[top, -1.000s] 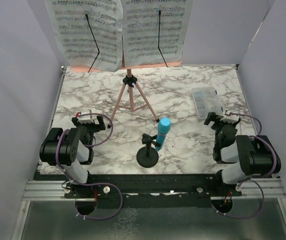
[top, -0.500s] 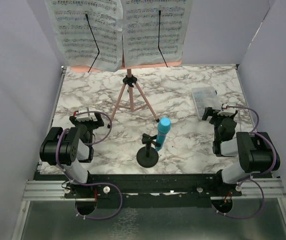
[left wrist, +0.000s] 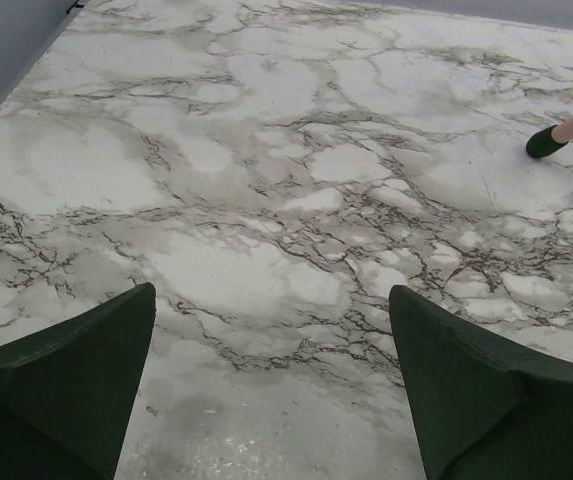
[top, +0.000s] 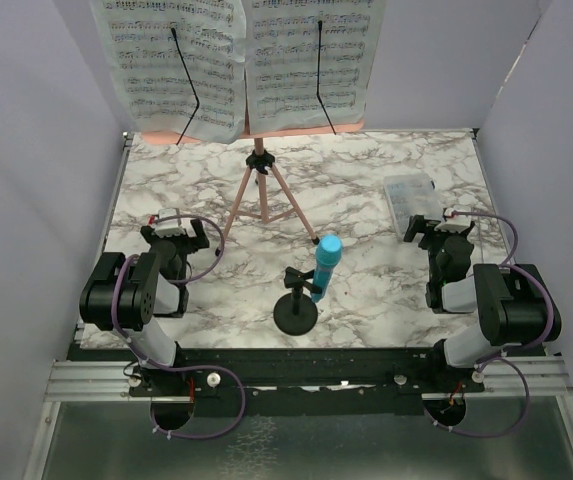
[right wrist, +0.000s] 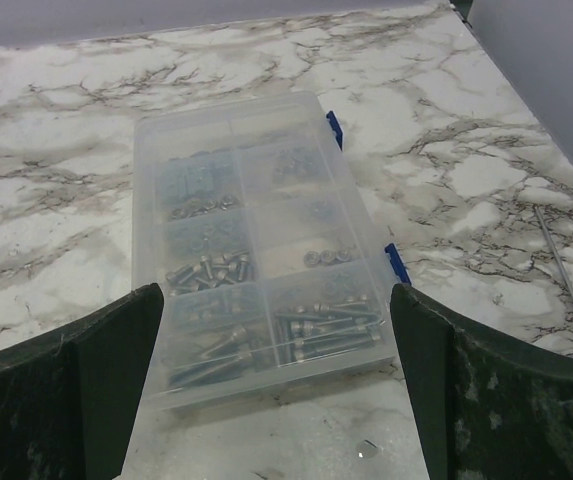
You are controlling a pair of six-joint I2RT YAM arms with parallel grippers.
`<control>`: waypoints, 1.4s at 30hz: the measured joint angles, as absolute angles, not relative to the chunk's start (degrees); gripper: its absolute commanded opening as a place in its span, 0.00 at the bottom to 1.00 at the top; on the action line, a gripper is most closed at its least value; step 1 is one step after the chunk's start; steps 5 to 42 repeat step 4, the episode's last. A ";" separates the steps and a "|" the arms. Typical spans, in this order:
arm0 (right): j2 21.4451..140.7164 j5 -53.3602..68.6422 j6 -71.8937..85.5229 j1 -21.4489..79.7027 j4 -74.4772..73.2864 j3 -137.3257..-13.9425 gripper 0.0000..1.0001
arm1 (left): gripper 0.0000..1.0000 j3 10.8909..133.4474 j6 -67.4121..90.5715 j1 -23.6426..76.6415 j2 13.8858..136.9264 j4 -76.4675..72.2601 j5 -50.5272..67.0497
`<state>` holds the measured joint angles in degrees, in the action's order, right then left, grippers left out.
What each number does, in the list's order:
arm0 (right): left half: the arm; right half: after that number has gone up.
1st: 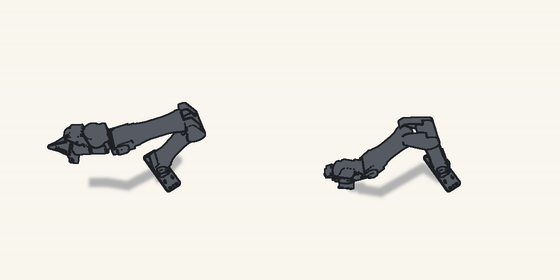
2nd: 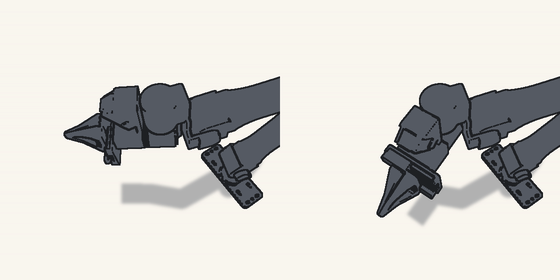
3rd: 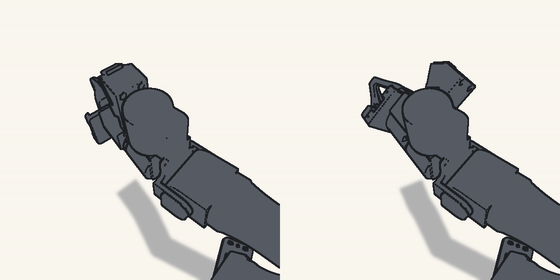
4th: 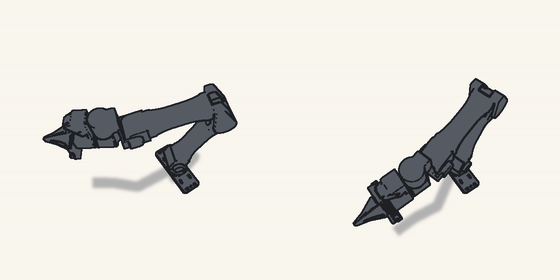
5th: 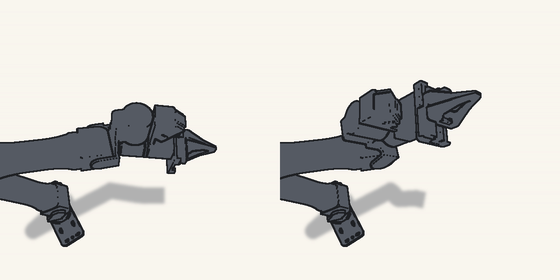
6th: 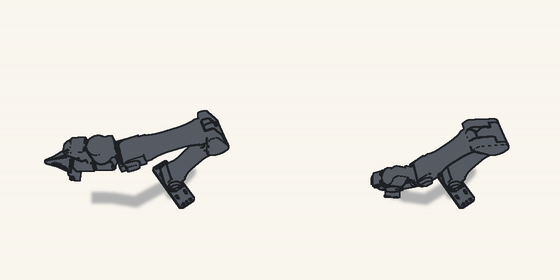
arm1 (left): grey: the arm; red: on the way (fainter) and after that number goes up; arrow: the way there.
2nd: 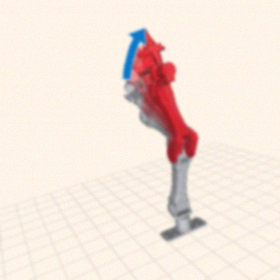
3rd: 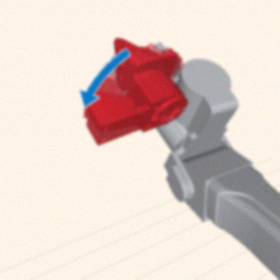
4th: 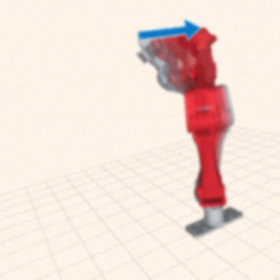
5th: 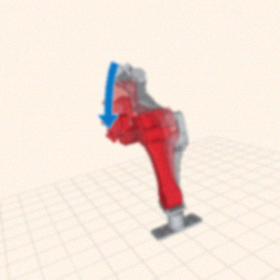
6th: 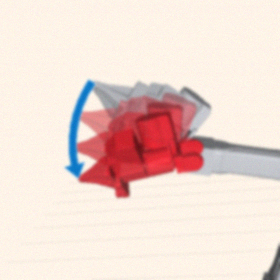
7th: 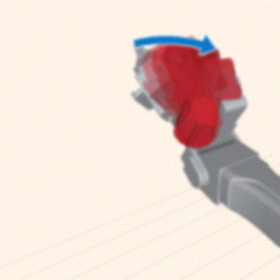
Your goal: Set up the instrument practice props
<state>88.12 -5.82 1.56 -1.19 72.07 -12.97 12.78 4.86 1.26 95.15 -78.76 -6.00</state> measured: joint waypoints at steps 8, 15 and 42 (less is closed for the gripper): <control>88.12 -5.72 1.56 -1.19 72.01 -12.97 1.00 | 0.99 13.15 4.36 1.43 95.15 -77.03 -5.87; 88.12 -5.72 1.56 -1.19 72.01 -12.97 1.00 | 0.99 13.15 4.36 1.43 95.15 -77.03 -5.87; 88.12 -5.72 1.56 -1.19 72.01 -12.97 1.00 | 0.99 13.15 4.36 1.43 95.15 -77.03 -5.87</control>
